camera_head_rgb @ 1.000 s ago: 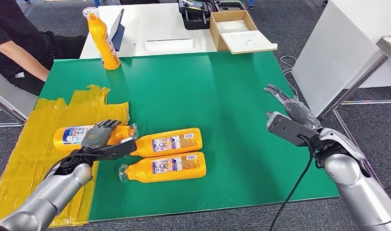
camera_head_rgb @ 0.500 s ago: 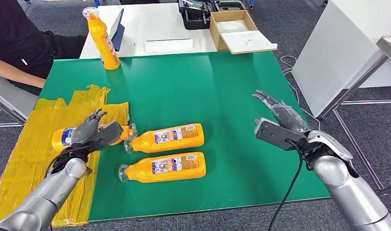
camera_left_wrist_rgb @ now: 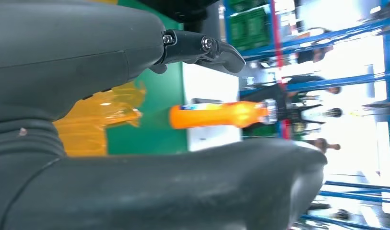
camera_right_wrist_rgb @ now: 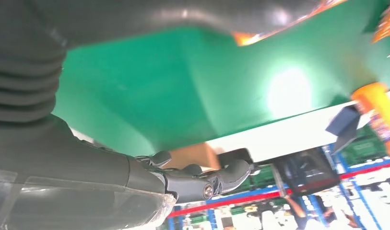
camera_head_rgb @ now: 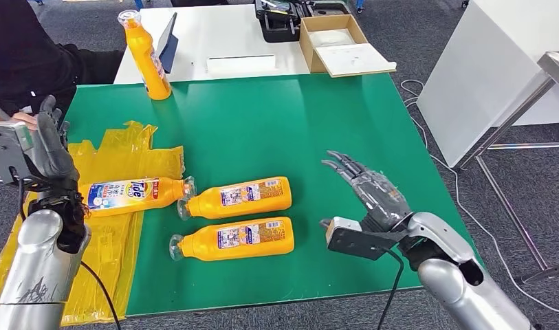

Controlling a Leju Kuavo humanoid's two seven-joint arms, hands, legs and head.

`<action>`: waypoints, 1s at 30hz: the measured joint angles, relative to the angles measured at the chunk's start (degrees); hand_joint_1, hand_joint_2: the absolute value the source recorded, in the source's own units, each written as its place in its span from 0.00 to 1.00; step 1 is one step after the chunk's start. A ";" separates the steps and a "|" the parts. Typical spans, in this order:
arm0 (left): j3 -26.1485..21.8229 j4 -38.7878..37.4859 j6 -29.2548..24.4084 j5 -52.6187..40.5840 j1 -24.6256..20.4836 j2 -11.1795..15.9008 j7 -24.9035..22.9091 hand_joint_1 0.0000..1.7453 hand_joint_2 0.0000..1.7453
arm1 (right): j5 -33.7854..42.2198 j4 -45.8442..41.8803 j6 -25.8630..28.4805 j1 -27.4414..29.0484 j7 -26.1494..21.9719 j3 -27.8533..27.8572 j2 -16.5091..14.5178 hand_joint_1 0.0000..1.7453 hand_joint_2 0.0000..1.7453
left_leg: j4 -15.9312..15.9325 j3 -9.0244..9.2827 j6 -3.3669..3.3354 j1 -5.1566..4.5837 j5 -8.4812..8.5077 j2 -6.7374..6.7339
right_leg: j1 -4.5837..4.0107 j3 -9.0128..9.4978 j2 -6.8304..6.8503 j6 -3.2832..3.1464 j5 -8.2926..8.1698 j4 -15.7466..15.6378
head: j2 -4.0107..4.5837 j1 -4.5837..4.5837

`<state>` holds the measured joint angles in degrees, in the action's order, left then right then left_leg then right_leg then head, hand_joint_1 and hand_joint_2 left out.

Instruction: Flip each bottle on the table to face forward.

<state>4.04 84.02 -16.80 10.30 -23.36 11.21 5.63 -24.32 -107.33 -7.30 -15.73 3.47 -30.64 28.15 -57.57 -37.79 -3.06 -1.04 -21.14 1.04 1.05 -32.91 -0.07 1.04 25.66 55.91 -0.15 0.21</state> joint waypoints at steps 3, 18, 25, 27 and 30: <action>-0.90 3.84 -0.37 0.45 1.28 0.00 0.32 0.00 0.00 | -0.41 -0.84 0.48 0.16 0.38 -1.73 -0.53 0.00 1.00 | 0.01 0.00 0.00 0.01 0.00 0.02 | 0.00 0.01 0.01 -0.01 0.00 0.00 | 0.00 -0.01; -0.41 9.24 0.09 1.57 2.79 -0.09 0.49 0.00 0.00 | -5.45 1.81 -2.29 -0.60 8.33 -8.41 -5.82 0.00 1.00 | 0.01 0.01 0.00 0.01 0.01 0.03 | 0.00 0.04 0.00 0.01 -0.01 0.01 | 0.00 -0.01; 0.48 10.25 0.17 1.66 3.36 -0.50 -1.10 0.00 0.00 | -6.20 11.75 -5.06 -3.00 12.15 -11.44 -12.38 0.00 1.00 | 0.02 0.02 0.01 0.05 0.02 -0.02 | -0.02 0.03 0.00 0.00 -0.01 0.02 | 0.00 -0.01; 0.68 10.30 0.33 1.78 3.36 -0.66 -1.51 0.00 0.00 | -6.58 14.92 -5.97 -4.34 12.87 -12.02 -14.06 0.00 1.00 | 0.02 0.02 0.01 0.05 0.02 -0.01 | -0.02 0.03 0.00 0.00 -0.01 0.02 | 0.00 -0.01; 1.26 10.30 0.64 2.01 3.31 -0.96 -1.85 0.00 0.00 | -6.78 19.40 -7.23 -6.49 13.73 -12.72 -16.35 0.00 1.00 | 0.02 0.03 0.01 0.05 0.02 -0.01 | -0.02 0.02 0.00 0.00 -0.01 0.02 | 0.00 -0.02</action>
<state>5.31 94.31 -16.16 12.31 -20.05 10.25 3.78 -31.10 -87.93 -14.53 -22.22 17.20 -43.36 11.79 -57.55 -37.76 -3.05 -0.99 -21.12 1.04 1.03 -32.88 -0.07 1.04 25.65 55.93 -0.15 0.20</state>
